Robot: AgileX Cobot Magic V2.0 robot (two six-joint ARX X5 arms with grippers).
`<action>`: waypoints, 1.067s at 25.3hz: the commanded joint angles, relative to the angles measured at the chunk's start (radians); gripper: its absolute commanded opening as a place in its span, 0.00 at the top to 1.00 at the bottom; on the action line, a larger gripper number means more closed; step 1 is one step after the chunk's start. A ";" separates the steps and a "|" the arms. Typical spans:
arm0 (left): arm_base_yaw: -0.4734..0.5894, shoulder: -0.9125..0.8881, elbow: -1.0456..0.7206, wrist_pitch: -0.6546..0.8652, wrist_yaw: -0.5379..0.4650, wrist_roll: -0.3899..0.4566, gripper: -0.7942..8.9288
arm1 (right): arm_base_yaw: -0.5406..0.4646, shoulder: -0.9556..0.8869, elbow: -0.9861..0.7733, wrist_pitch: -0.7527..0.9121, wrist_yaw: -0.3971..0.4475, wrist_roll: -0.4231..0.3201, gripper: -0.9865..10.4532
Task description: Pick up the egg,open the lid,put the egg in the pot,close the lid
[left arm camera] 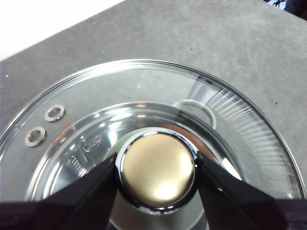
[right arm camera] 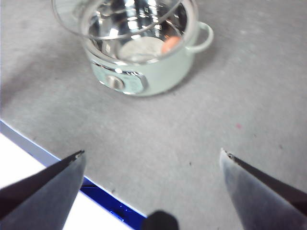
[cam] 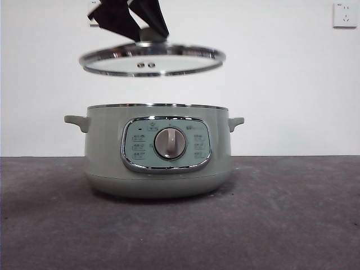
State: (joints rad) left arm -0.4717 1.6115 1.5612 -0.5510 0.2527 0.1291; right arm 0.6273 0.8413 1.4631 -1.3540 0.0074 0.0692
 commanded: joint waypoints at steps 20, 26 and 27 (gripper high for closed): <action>-0.023 0.169 0.013 -0.012 -0.072 -0.010 0.93 | 0.001 -0.146 -0.039 -0.026 0.050 0.062 0.50; -0.023 0.169 0.013 -0.049 -0.071 0.006 0.93 | 0.001 -0.146 -0.039 -0.026 0.064 0.062 0.50; -0.023 0.169 0.013 -0.055 -0.071 0.006 0.93 | 0.001 -0.146 -0.039 -0.026 0.064 0.062 0.50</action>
State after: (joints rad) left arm -0.4904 1.7653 1.5795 -0.5873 0.1852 0.1192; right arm 0.6273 0.6979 1.4338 -1.3544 0.0708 0.1204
